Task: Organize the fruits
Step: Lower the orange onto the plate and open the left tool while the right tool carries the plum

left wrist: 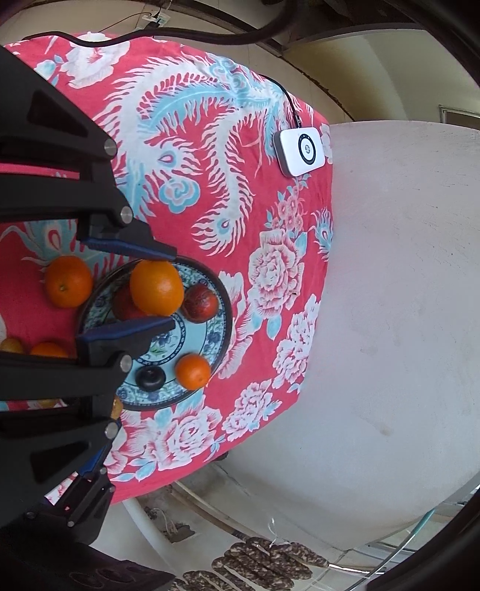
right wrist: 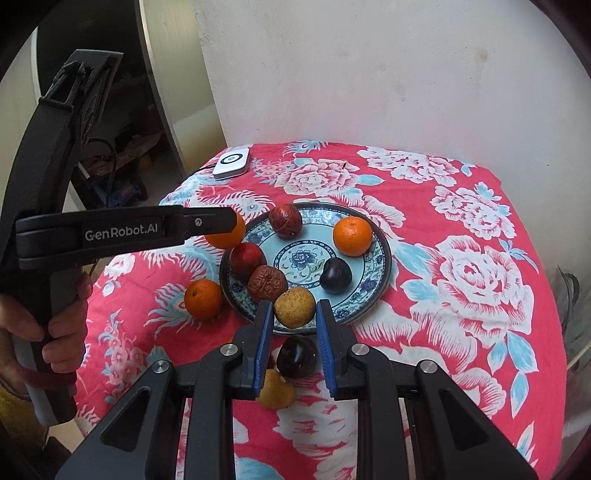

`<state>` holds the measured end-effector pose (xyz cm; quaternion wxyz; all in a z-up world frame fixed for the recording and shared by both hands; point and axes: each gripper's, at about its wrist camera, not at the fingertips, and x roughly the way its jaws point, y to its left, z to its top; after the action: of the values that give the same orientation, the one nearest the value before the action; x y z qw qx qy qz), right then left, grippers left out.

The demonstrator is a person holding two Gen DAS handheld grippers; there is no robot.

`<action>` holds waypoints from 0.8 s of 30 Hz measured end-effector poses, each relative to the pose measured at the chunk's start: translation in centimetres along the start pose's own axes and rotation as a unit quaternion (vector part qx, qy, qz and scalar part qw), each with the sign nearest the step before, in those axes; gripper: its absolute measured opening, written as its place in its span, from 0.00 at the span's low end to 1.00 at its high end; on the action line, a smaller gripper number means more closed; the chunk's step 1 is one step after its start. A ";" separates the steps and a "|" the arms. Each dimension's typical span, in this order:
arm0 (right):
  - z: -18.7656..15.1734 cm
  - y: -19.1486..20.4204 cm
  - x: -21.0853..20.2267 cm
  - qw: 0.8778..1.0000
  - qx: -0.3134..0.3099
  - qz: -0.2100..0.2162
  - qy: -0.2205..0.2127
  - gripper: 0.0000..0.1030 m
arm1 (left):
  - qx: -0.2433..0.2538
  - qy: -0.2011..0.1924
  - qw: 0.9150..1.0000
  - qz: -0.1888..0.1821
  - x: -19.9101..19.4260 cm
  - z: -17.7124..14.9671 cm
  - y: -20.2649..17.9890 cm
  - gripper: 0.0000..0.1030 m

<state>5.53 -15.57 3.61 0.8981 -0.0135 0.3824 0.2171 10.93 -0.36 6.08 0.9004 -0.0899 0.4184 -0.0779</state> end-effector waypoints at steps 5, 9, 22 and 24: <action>0.2 -0.2 0.8 1.000 0.002 -0.002 0.005 0.24 | 0.000 -0.002 1.000 -0.002 0.8 0.8 0.1 0.28; 0.2 -0.2 1.3 1.000 0.003 -0.001 0.009 0.24 | 0.004 0.003 1.000 -0.004 1.5 1.1 0.1 0.28; 0.1 -0.5 2.2 1.000 0.007 0.000 0.015 0.24 | 0.001 0.020 1.000 -0.004 2.7 0.5 0.0 0.28; 0.1 -0.5 2.3 1.000 0.007 0.000 0.015 0.24 | 0.002 0.020 1.000 -0.002 2.6 0.5 0.0 0.28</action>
<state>7.26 -15.15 2.04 0.8922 -0.0105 0.3977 0.2139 12.97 -0.84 4.43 0.8918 -0.0875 0.4362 -0.0824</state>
